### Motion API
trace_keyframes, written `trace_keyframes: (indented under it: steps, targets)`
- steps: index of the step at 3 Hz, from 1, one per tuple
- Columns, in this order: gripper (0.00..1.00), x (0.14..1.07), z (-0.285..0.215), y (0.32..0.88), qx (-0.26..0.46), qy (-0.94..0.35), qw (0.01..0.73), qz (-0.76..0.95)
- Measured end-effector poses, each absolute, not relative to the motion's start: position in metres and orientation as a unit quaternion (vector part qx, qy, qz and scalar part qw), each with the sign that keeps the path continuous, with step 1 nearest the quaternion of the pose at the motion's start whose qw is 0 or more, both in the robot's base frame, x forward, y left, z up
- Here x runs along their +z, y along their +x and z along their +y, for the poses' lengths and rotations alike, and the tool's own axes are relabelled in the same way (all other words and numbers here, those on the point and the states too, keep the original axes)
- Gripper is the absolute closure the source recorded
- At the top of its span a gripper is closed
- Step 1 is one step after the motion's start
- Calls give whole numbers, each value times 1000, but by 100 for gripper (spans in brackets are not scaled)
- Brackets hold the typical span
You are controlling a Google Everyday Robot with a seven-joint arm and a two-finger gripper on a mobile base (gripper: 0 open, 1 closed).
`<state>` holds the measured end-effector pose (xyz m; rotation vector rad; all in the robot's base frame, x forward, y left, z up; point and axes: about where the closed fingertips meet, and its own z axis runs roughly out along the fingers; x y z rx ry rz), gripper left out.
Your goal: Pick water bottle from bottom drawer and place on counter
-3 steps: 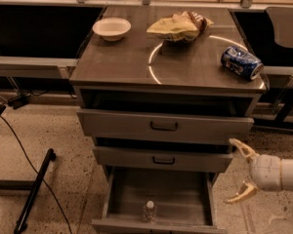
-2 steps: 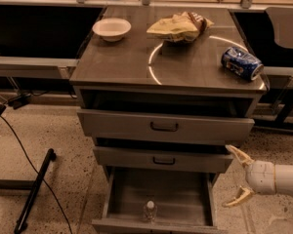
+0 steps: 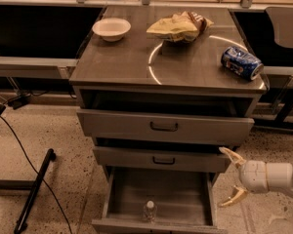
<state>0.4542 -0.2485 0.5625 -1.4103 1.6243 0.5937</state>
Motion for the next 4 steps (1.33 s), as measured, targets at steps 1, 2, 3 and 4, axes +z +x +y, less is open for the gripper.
trace_keyframes:
  steps: [1,2,3,4]
  targets:
    - [0,489,-230,451,245,-593,391,660]
    - [0,437,-220,443,248,-632,366,636]
    - [0,413,-201,435,283,-658,359,598]
    - [0,413,-201,435,283,-658,359,598]
